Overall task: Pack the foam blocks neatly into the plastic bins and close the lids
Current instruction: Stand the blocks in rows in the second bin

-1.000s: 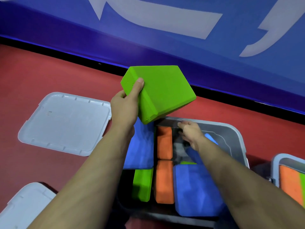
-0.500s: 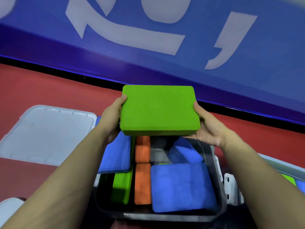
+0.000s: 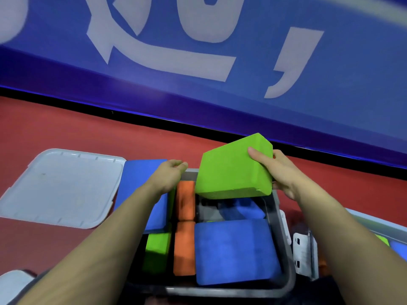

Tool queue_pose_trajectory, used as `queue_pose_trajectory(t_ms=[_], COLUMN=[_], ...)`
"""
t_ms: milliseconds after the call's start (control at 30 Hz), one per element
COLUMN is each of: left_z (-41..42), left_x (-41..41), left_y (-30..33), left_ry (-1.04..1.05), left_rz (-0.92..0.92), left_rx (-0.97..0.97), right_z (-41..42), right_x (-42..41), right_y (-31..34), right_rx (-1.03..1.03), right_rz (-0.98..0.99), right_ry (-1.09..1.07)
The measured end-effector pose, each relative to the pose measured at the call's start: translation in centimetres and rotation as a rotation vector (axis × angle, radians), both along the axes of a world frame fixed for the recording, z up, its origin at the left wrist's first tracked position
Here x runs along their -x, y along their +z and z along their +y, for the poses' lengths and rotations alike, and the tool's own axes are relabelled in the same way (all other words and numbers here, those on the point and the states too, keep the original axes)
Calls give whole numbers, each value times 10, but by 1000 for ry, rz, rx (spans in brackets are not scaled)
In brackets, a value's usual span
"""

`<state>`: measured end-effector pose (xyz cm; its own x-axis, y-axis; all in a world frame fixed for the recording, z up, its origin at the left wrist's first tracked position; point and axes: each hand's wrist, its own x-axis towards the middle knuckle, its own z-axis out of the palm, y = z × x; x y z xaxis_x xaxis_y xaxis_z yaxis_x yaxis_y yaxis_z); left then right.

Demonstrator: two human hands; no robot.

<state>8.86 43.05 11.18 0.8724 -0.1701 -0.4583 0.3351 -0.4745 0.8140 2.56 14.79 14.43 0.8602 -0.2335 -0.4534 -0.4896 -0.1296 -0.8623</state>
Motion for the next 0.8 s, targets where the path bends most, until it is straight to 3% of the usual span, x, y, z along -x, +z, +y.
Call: queue_pose_trajectory(t_ms=[200,367,800], left_z=[3,12,19], left_x=[8,0,-1], left_y=[-7,-11,-10], left_ry=[-40,1,50], left_rz=[16,7,-5], left_rx=[-30,-8,45], right_z=[23,56,94], right_x=[-22,-28,-30], right_y=[-23,-4,-22], right_rx=[410,679,794], right_rz=[28,90,193], right_ry=[57,120,220])
